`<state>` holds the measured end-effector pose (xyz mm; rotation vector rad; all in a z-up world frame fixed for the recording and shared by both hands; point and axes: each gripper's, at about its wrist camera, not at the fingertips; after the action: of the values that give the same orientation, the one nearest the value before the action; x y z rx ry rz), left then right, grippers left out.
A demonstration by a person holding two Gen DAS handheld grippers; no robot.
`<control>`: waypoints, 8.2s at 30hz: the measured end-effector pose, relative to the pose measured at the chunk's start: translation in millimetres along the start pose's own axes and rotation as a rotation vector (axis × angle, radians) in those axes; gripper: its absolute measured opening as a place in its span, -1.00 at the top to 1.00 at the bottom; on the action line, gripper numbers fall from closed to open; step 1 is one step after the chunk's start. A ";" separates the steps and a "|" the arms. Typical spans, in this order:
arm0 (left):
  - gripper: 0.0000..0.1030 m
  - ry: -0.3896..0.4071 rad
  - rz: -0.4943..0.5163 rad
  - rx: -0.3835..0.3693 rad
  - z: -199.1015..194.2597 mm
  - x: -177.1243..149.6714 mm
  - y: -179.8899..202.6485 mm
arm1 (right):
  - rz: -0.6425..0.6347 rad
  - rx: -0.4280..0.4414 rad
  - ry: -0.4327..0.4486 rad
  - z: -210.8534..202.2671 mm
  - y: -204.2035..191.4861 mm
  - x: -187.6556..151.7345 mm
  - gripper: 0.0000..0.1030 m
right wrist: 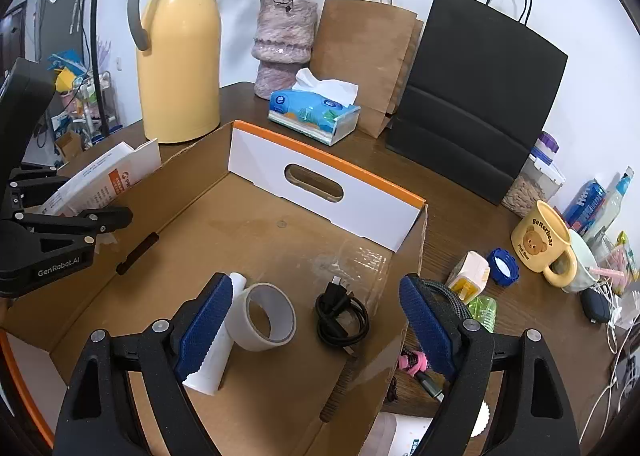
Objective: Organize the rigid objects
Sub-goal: 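Move the right tool out of the box toward the white cotton-swab bottle, then grasp the large white cotton-swab bottle with the right tool, then lift the cotton-swab bottle into the orange box and open the right tool, then move the right tool back to the white screw cap on the table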
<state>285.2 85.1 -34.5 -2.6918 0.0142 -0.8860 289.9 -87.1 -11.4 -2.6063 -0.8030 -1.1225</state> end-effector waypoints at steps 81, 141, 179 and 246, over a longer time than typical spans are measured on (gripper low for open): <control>0.54 0.001 -0.001 0.000 -0.9 0.3 -0.7 | 0.427 -0.073 -0.107 -44.2 91.7 -120.0 -0.74; 0.54 0.002 -0.001 0.001 -1.0 -0.7 -0.1 | 0.046 0.003 0.086 -8.6 1.4 26.4 -0.68; 0.54 0.010 0.016 0.017 -3.2 -0.8 4.1 | 0.061 0.017 -0.015 19.7 7.1 21.4 -0.73; 0.54 0.012 0.014 0.016 -3.6 -2.5 4.0 | 0.433 -0.209 -0.124 -31.8 147.0 -133.0 -0.75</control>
<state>281.4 80.5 -34.4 -2.6680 0.0287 -0.8945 275.8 -275.4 -79.6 -2.8459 -0.1232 -0.9668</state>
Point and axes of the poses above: each gripper's, at about its wrist camera, not at the fingertips, and z roughly the way its jaws point, y to its right, x to its top, and after that the axes turned 11 degrees about x, right-handed
